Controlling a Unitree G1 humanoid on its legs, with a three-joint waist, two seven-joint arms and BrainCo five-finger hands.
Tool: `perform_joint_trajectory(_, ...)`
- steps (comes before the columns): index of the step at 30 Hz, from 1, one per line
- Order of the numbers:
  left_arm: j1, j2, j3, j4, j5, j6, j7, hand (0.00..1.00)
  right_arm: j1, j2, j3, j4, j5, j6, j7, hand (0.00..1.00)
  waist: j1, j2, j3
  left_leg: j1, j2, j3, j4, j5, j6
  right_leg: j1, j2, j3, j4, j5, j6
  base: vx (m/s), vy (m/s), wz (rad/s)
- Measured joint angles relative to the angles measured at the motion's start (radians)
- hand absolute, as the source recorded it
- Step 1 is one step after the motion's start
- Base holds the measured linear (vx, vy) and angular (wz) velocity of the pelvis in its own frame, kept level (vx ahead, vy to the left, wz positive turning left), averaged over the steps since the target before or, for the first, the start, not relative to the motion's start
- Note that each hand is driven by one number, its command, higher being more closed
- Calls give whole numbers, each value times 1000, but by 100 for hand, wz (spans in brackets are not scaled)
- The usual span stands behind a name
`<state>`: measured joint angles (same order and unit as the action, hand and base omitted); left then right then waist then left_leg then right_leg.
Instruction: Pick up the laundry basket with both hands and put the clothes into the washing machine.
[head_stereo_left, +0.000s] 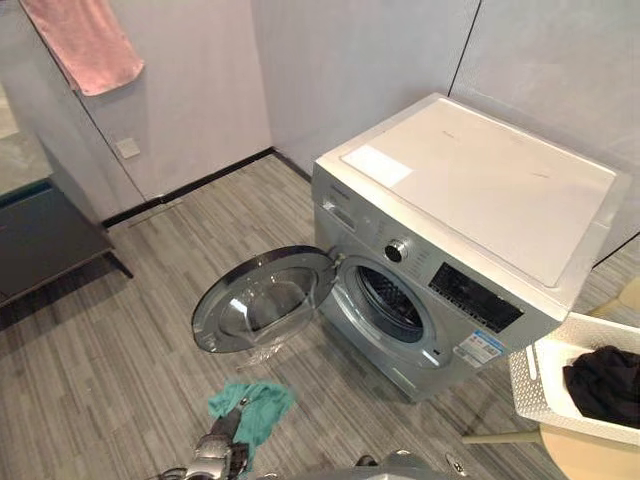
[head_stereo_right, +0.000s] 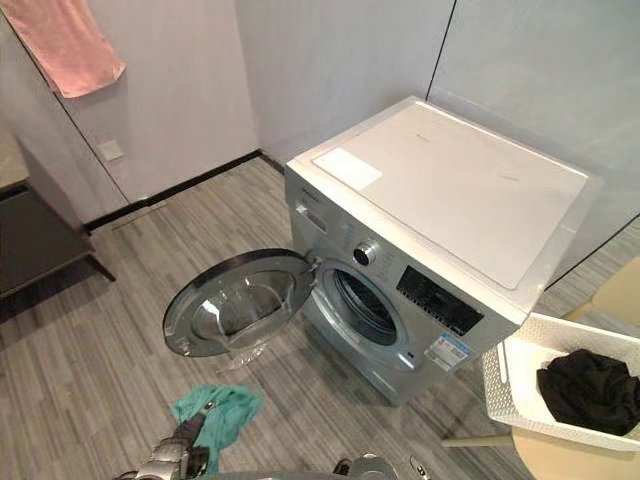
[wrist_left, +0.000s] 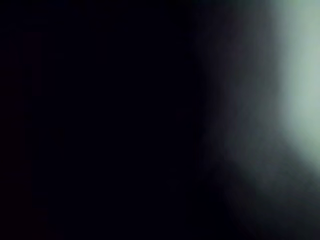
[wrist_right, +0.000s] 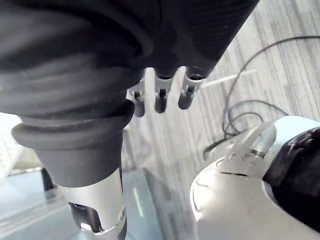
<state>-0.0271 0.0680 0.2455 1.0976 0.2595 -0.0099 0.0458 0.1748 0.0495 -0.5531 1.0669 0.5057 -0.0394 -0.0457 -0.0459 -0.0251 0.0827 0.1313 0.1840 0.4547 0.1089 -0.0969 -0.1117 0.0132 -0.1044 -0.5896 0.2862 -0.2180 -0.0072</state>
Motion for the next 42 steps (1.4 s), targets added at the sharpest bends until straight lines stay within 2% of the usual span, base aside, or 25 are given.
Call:
perform_joint_trajectory(1,21,-29,-33,-53,-1,1,0,100,9,11,5,-7,4,-1,-1,0,2,3,-3,-60,40,-2,172,-66,-13,27,17,2,-40,-11,-5,128,-50,7)
perform_joint_trajectory(2,35,-41,-44,-86,-3,1,1,100,9,9,14,-22,4,0,0,0,4,1,-3,-112,79,-15,311,-89,-8,42,25,2,-51,-13,-4,83,-38,-13)
perform_joint_trajectory(3,66,-69,-60,-149,-11,1,-1,100,12,2,36,-46,6,-2,-3,0,12,28,11,-218,158,-72,588,-72,15,73,50,21,-66,-14,-3,106,1,-53)
perform_joint_trajectory(4,85,-82,-89,-210,-14,-3,0,100,11,-13,56,-64,6,1,-6,0,33,64,14,-293,202,-173,780,-3,44,101,81,59,-66,-17,-8,123,47,-88)
perform_joint_trajectory(5,100,-86,-101,-227,-15,-4,-1,100,8,-30,64,-71,6,1,-8,0,46,84,12,-311,209,-216,843,42,42,111,94,91,-66,-19,-10,181,123,-149)
perform_joint_trajectory(6,143,-82,-127,-244,-28,-9,0,100,-14,-46,87,-70,1,4,-9,0,66,100,-3,-323,196,-280,904,134,31,124,107,167,-76,-15,-14,243,158,-162)
perform_joint_trajectory(7,172,-72,-133,-260,-34,-10,-1,100,-35,-55,121,-73,-2,4,-10,0,65,104,-9,-340,175,-320,937,213,35,126,112,219,-91,-9,-17,317,189,-197)
perform_joint_trajectory(8,208,-63,-126,-293,-52,-12,-2,100,-56,-61,168,-92,-7,4,-10,0,71,101,-13,-372,159,-348,1003,248,59,123,112,290,-102,1,-28,281,155,-172)
perform_joint_trajectory(9,215,-61,-122,-314,-57,-14,-3,100,-68,-64,188,-112,-9,5,-11,0,87,109,-5,-394,143,-368,1035,134,56,116,111,346,-100,8,-29,275,169,-184)
perform_joint_trajectory(10,224,-56,-110,-337,-71,-18,-5,100,-78,-59,221,-137,-15,6,-6,0,98,101,5,-422,113,-400,1041,13,67,121,99,408,-118,20,-25,257,189,-146)
perform_joint_trajectory(11,233,-53,-98,-347,-75,-19,-6,100,-78,-54,238,-152,-21,6,-3,0,106,97,7,-433,102,-415,1021,-27,61,125,90,441,-128,26,-24,311,243,-152)
perform_joint_trajectory(12,245,-44,-79,-355,-78,-21,-6,100,-82,-43,257,-169,-37,5,7,0,114,86,15,-427,86,-431,908,-78,47,140,69,493,-138,31,-16,252,222,-122)
perform_joint_trajectory(13,256,-38,-73,-350,-78,-20,-6,100,-78,-35,261,-185,-50,5,10,0,112,86,15,-408,65,-455,748,-95,29,147,56,519,-138,34,-11,299,341,-131)
perform_joint_trajectory(14,276,-38,-73,-345,-78,-16,-5,100,-63,-40,268,-197,-80,4,18,0,110,98,11,-352,36,-521,461,-77,4,145,48,544,-138,33,-2,227,343,-112)
perform_joint_trajectory(15,292,-44,-76,-341,-78,-16,-5,100,-54,-64,280,-209,-117,4,30,0,112,123,0,-326,27,-566,284,-7,-44,138,58,567,-138,25,30,222,365,-97)
perform_joint_trajectory(16,296,-41,-77,-328,-78,-16,-5,100,-55,-63,284,-208,-131,5,31,0,113,125,-4,-314,21,-564,274,-53,-55,139,45,579,-139,8,57,171,284,-57)
perform_joint_trajectory(17,270,-20,-82,-293,-78,-8,-3,100,-57,-52,301,-210,-163,9,35,0,86,88,9,-312,-19,-539,274,-55,-36,130,3,581,-131,12,77,194,286,-26)
perform_joint_trajectory(19,267,17,-133,-293,-76,-11,-21,100,-36,-44,305,-210,-213,11,48,0,75,59,8,-308,-47,-505,283,-70,-10,103,-35,581,-97,28,93,160,245,-22)
perform_joint_trajectory(23,255,55,-225,-337,-58,-2,-26,100,-5,-47,303,-210,-234,10,51,0,59,51,4,-285,-67,-449,276,-86,16,94,-74,594,-101,47,126,37,119,-33)
perform_joint_trajectory(26,245,46,-287,-491,-73,-12,-26,100,1,-67,308,-215,-243,6,53,0,59,56,15,-327,-62,-425,299,-90,23,36,-83,595,-93,47,133,-71,37,-39)
perform_joint_trajectory(28,187,13,-325,-623,-111,-38,-28,100,-5,-90,318,-249,-235,3,55,0,37,75,115,-392,-53,-429,391,-101,28,-26,-80,593,15,6,177,-170,44,3)
perform_joint_trajectory(30,142,-7,-361,-715,-150,-54,-25,100,-27,-100,338,-305,-231,-1,57,0,30,85,194,-485,-31,-441,511,-140,29,-144,-68,593,190,-59,187,-314,51,-5)
perform_joint_trajectory(32,90,-18,-413,-776,-198,-63,-21,100,-43,-99,382,-371,-213,-7,59,0,31,58,252,-608,-17,-463,657,-200,19,-286,-69,597,389,-151,187,-290,2,-3)
perform_joint_trajectory(35,11,-35,-463,-785,-245,-62,-14,100,-62,-86,447,-516,-200,-10,30,0,35,11,319,-769,-3,-482,809,-225,10,-472,-66,615,611,-237,185,-287,-68,2)
perform_joint_trajectory(42,-200,-82,-468,-768,-309,-35,80,100,-182,-38,542,-761,-181,-30,-51,0,61,-4,419,-1047,45,-495,992,-226,5,-787,-30,653,856,-275,180,-189,-55,-18)
